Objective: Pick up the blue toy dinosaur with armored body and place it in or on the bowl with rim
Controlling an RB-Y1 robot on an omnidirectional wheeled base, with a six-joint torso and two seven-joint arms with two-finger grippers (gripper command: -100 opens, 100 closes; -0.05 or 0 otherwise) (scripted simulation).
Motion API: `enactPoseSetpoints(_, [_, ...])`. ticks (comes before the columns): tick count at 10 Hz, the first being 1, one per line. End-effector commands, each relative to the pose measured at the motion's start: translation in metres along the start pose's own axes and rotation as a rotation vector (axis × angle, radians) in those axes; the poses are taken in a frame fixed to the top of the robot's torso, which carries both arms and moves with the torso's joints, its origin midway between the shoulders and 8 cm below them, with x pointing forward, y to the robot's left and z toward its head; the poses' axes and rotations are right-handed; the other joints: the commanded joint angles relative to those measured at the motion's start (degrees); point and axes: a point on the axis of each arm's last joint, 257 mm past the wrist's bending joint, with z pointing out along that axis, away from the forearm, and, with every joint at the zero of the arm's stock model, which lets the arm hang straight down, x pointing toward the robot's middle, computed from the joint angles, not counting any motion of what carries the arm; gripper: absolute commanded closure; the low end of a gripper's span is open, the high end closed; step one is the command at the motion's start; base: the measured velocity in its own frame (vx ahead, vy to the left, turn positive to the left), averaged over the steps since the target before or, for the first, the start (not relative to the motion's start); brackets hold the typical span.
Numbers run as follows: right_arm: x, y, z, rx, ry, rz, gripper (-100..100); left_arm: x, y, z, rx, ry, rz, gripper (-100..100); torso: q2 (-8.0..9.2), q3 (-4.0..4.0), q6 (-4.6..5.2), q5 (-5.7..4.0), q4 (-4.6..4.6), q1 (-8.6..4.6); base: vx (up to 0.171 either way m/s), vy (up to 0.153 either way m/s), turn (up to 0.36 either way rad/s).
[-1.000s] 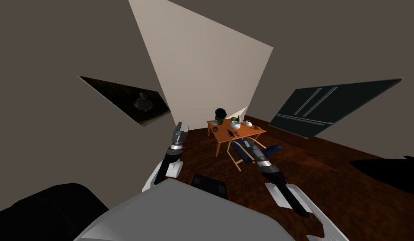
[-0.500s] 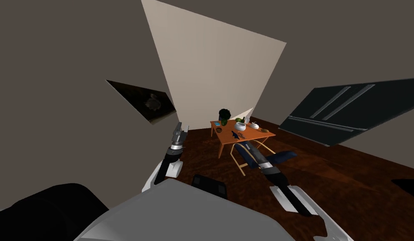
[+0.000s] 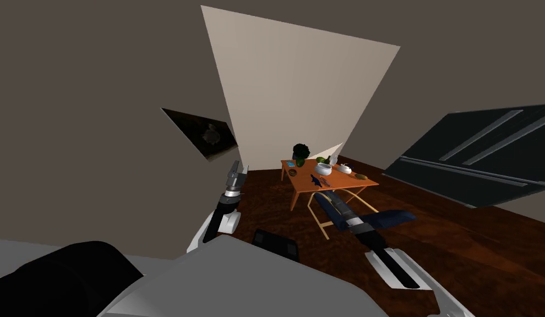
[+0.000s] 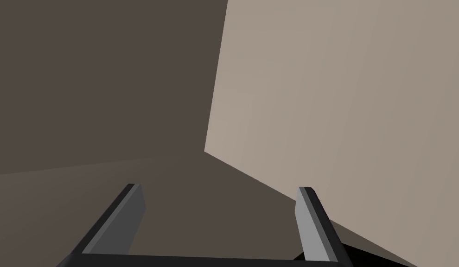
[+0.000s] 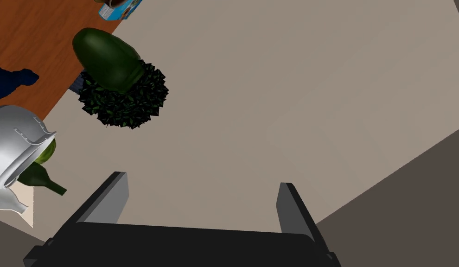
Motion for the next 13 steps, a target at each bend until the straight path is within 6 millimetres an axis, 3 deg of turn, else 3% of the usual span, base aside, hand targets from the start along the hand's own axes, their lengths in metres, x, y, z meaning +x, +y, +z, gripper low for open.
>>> enactPoseSetpoints(1, [0.002, -0.02, -0.006, 0.05, 0.018, -0.019, -100, 0.0, 0.0, 0.0, 0.0, 0.0, 0.0, 0, 0.0, 0.0, 0.0, 0.0, 0.0, 0.0, 0.05, 0.007, 0.126])
enactPoseSetpoints(3, [0.0, -0.048, -0.018, 0.113, 0.053, -0.066, -100, 0.0, 0.0, 0.0, 0.0, 0.0, 0.0, 0, -0.06, -0.03, -0.01, 0.0, -0.01, 0.0, 0.055, 0.01, 0.196])
enactPoseSetpoints(10, [-0.01, -0.114, -0.055, 0.269, 0.123, -0.16, -100, 0.0, 0.0, 0.0, 0.0, 0.0, 0.0, 0, -0.06, -0.04, 0.06, -0.02, -0.02, -0.06, 0.046, -0.001, 0.096])
enactPoseSetpoints(13, [-0.029, -0.154, -0.086, 0.376, 0.19, -0.263, -100, 0.0, 0.0, 0.0, 0.0, 0.0, 0.0, 0, -0.11, -0.07, 0.06, -0.02, -0.03, -0.09, 0.087, -0.015, 0.212])
